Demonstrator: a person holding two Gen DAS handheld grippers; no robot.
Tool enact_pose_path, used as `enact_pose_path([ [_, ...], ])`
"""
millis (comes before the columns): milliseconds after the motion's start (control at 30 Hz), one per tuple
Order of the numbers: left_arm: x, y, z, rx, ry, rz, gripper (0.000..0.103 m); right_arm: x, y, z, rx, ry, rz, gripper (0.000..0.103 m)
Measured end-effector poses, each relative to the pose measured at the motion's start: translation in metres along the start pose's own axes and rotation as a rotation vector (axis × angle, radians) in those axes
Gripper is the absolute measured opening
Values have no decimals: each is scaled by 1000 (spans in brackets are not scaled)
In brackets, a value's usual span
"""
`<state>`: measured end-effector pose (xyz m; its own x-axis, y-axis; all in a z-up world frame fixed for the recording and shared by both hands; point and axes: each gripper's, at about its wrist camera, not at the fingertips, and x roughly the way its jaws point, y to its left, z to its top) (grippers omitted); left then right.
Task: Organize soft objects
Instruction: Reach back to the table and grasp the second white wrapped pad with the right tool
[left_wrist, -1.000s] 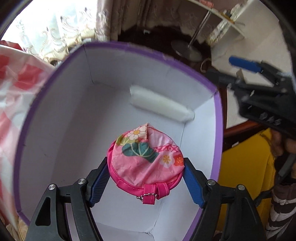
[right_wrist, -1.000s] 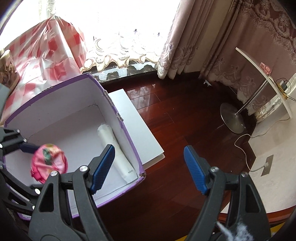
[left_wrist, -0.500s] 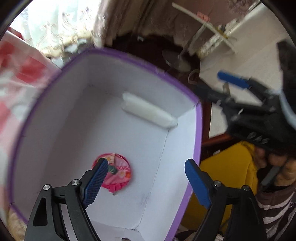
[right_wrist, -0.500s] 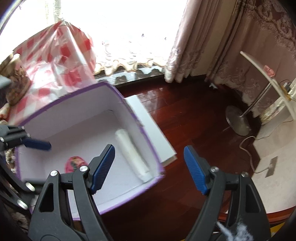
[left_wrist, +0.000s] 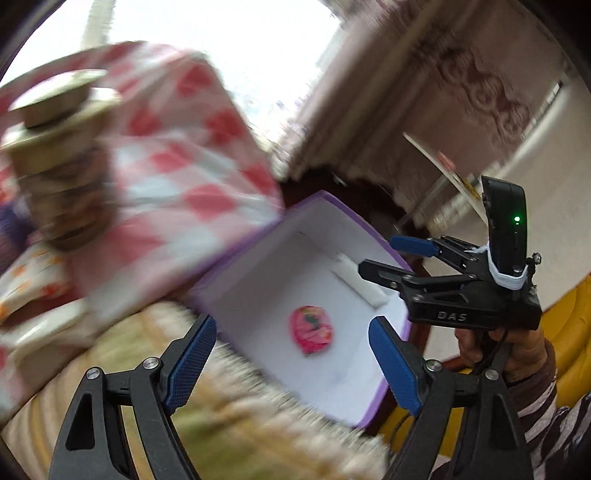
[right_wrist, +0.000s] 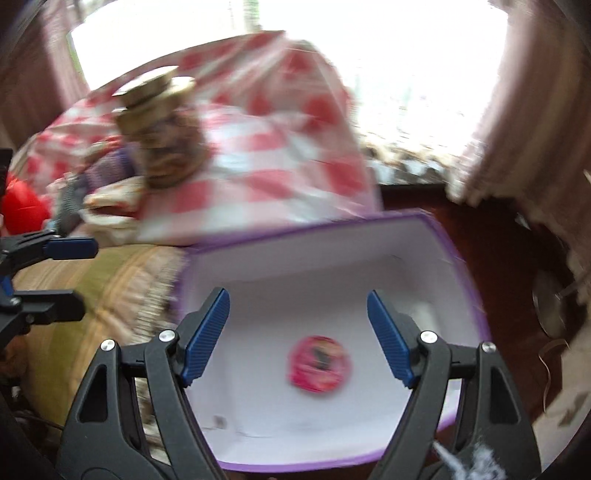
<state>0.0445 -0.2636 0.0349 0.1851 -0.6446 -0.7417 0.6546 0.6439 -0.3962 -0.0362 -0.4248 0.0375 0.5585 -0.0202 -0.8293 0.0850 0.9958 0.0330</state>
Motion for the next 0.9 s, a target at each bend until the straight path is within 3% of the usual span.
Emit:
enact_pose_path([
  [200, -64, 66, -38, -156, -96, 71, 85, 12, 85, 39, -139, 19, 148, 80],
  [433, -128, 131, -82, -295, -186, 188, 85, 43, 176, 58, -370, 82, 225, 80],
  [700, -161, 178, -110, -390, -244, 266, 84, 92, 250, 62, -628, 162, 250, 79],
  [767, -161, 188, -112, -422, -250, 259, 78, 105, 264, 62, -683, 175, 221, 75],
  [900, -162, 196, -113, -432, -254, 263, 77, 133, 281, 60, -745, 223, 204, 62],
])
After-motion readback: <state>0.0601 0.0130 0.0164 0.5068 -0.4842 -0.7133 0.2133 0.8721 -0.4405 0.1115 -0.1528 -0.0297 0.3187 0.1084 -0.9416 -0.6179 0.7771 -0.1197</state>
